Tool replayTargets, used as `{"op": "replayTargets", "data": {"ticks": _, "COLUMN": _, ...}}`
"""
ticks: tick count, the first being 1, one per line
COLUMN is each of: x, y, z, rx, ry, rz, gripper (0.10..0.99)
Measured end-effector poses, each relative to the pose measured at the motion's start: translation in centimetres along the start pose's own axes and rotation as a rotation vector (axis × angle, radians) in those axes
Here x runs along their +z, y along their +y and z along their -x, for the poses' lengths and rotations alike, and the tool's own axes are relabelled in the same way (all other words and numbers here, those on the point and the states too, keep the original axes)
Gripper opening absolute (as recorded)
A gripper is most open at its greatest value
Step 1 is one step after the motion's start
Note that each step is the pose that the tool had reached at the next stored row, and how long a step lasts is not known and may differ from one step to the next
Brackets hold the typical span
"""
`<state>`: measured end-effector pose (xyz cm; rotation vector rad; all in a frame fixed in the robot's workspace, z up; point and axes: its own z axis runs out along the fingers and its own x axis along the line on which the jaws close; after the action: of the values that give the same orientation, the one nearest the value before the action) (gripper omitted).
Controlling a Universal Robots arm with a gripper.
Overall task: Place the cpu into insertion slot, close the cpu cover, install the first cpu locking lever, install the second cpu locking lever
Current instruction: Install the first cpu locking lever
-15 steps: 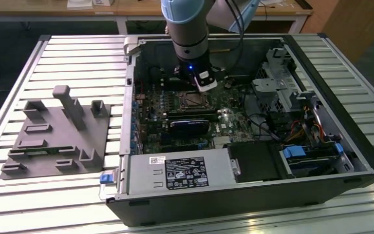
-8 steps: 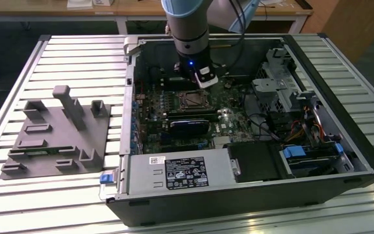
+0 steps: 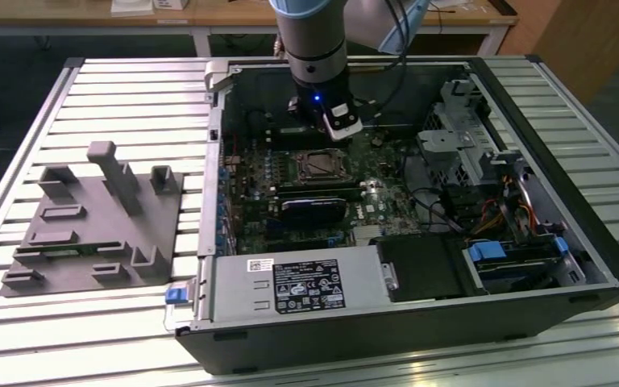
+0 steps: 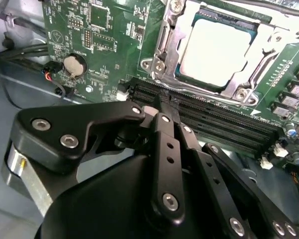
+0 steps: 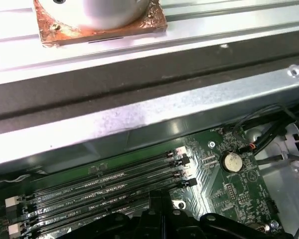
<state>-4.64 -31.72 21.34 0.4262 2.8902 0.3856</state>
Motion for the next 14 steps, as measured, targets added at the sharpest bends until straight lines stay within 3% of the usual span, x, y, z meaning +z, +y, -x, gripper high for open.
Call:
{"op": "replayTargets", "data": {"ticks": 2, "x": -0.01, "y": 0.0, "z": 0.0, "rx": 0.0, "ry": 0.0001, "rz": -0.001, "gripper": 0.106}}
{"op": "replayTargets", "data": {"ticks": 4, "x": 0.02, "y": 0.01, "z": -0.01, "rx": 0.0, "ry": 0.0072, "rz": -0.018, "gripper": 0.106}}
{"op": "replayTargets", "data": {"ticks": 9, "x": 0.08, "y": 0.03, "z": 0.05, "rx": -0.004, "ry": 0.031, "rz": -0.081, "gripper": 0.106}}
{"op": "replayTargets", "data": {"ticks": 14, "x": 0.14, "y": 0.08, "z": 0.25, "rx": -0.009, "ry": 0.0462, "rz": -0.145, "gripper": 0.106}}
